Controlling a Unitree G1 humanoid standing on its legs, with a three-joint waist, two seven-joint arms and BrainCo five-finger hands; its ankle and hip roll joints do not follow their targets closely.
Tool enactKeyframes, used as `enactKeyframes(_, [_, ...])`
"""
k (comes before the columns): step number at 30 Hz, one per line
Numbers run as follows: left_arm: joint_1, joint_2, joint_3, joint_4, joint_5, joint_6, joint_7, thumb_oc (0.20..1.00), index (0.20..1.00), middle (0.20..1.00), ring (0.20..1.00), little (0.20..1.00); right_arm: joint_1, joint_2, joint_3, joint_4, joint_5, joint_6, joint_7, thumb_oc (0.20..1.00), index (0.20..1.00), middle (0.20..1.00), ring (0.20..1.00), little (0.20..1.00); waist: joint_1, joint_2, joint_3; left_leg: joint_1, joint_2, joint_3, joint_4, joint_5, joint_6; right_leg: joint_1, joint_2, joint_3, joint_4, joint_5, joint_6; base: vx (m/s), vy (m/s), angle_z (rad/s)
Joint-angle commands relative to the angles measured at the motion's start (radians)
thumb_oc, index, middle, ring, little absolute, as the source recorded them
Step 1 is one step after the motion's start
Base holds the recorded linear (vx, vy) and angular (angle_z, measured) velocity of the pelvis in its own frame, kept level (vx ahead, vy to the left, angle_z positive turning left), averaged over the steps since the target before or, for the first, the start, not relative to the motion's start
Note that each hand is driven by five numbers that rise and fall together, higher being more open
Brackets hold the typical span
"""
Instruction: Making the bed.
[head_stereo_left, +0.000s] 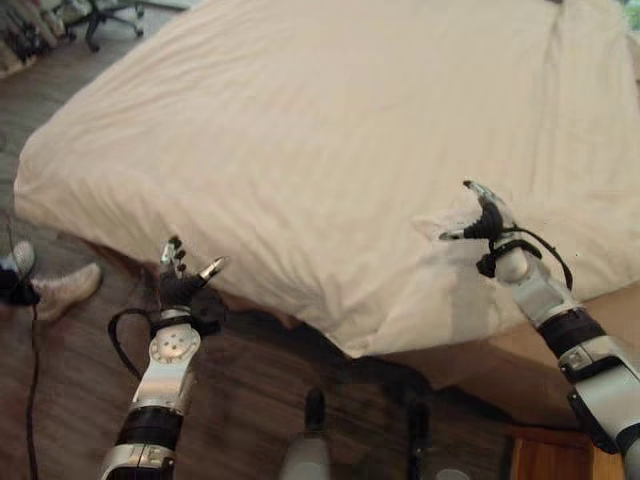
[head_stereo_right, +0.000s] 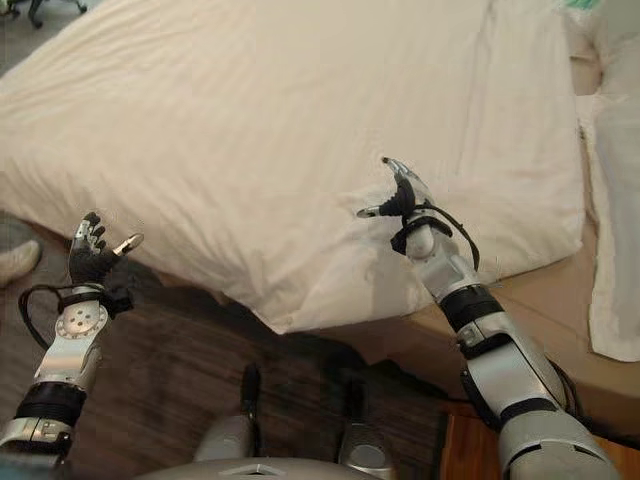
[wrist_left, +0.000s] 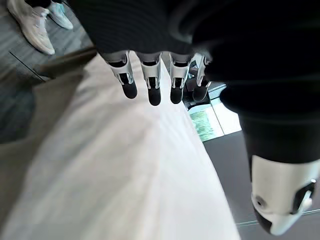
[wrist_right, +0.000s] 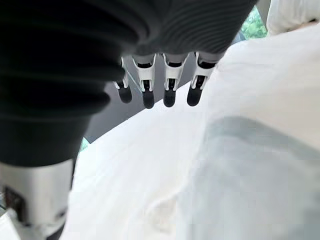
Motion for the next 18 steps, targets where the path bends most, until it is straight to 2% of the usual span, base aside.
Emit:
enactKeyframes(1, [-0.194, 0.135, -0.002, 0.054, -0.094, -0.098, 0.016, 1.0, 1.0, 1.0, 1.0, 1.0, -0.247, -0.087, 0.071, 0.08, -0.011, -0.01, -0.07, 1.0, 1.0, 1.0, 1.0, 1.0, -0.013, -0.041, 0.052, 0.035, -0.065, 0.068, 0.005, -0.123, -0.007, -0.055, -0.047, 0.054, 0.015, -0.059, -0.004, -0.2, 0.036, 0.31])
enactKeyframes(2, [-0.232, 0.157, -0.002, 0.074, -0.14, -0.123, 0.012, 1.0, 1.0, 1.0, 1.0, 1.0, -0.338, -0.149, 0.104, 0.142, -0.003, -0.003, -0.086, 1.0, 1.0, 1.0, 1.0, 1.0, -0.02, -0.02, 0.059, -0.003, -0.072, 0.083, 0.005, -0.115, -0.009, -0.099, -0.054, 0.065, 0.015, -0.049, 0.006, -0.15, 0.061, 0.27])
enactKeyframes(5, [-0.244, 0.172, 0.013, 0.057, -0.181, -0.149, 0.002, 1.0, 1.0, 1.0, 1.0, 1.0, -0.439, -0.239, 0.178, 0.185, -0.051, 0.019, -0.11, 1.0, 1.0, 1.0, 1.0, 1.0, -0.031, 0.01, 0.05, -0.055, -0.079, 0.108, 0.005, -0.108, -0.012, -0.165, -0.057, 0.095, 0.015, -0.043, 0.015, -0.09, 0.041, -0.11])
enactKeyframes(8, [-0.223, 0.175, 0.022, 0.03, -0.168, -0.148, -0.002, 1.0, 1.0, 1.0, 1.0, 1.0, -0.447, -0.286, 0.213, 0.192, -0.088, 0.035, -0.096, 1.0, 1.0, 1.0, 1.0, 1.0, -0.044, 0.024, 0.043, -0.065, -0.087, 0.112, 0.005, -0.107, -0.01, -0.185, -0.06, 0.116, 0.015, -0.038, 0.015, -0.03, 0.026, -0.18])
enactKeyframes(9, [-0.217, 0.171, 0.026, 0.018, -0.164, -0.147, -0.004, 1.0, 1.0, 1.0, 1.0, 1.0, -0.436, -0.293, 0.213, 0.193, -0.089, 0.039, -0.091, 0.555, 0.555, 0.555, 0.555, 0.555, -0.049, 0.027, 0.04, -0.064, -0.089, 0.114, 0.005, -0.109, -0.009, -0.187, -0.062, 0.122, 0.015, -0.039, 0.016, -0.02, 0.021, -0.08])
enactKeyframes(11, [-0.197, 0.155, 0.033, -0.018, -0.15, -0.146, -0.011, 1.0, 1.0, 1.0, 1.0, 1.0, -0.382, -0.294, 0.187, 0.199, -0.085, 0.046, -0.083, 0.485, 0.485, 0.485, 0.485, 0.485, -0.06, 0.028, 0.035, -0.054, -0.093, 0.119, 0.005, -0.117, -0.005, -0.183, -0.062, 0.129, 0.015, -0.041, 0.017, -0.01, 0.008, -0.04])
enactKeyframes(12, [-0.185, 0.147, 0.035, -0.022, -0.149, -0.143, -0.014, 1.0, 1.0, 1.0, 1.0, 1.0, -0.355, -0.287, 0.175, 0.204, -0.084, 0.048, -0.077, 0.238, 0.238, 0.238, 0.238, 0.238, -0.064, 0.028, 0.033, -0.047, -0.093, 0.119, 0.005, -0.119, -0.003, -0.178, -0.062, 0.133, 0.015, -0.043, 0.017, 0.01, -0.001, -0.04])
enactKeyframes(14, [-0.153, 0.121, 0.046, -0.029, -0.143, -0.135, -0.018, 1.0, 1.0, 1.0, 1.0, 1.0, -0.27, -0.256, 0.133, 0.218, -0.08, 0.054, -0.069, 0.2, 0.2, 0.2, 0.2, 0.2, -0.073, 0.027, 0.03, -0.028, -0.094, 0.12, 0.005, -0.127, 0.001, -0.164, -0.06, 0.14, 0.015, -0.047, 0.016, 0.02, 0.01, -0.14])
enactKeyframes(18, [-0.1, 0.077, 0.051, -0.062, -0.124, -0.123, -0.033, 1.0, 1.0, 1.0, 1.0, 1.0, -0.113, -0.217, 0.046, 0.209, -0.068, 0.053, -0.056, 0.2, 0.2, 0.2, 0.2, 0.2, -0.086, 0.014, 0.022, 0.014, -0.096, 0.128, 0.005, -0.147, 0.01, -0.132, -0.061, 0.148, 0.015, -0.055, 0.014, 0.02, 0.026, -0.15])
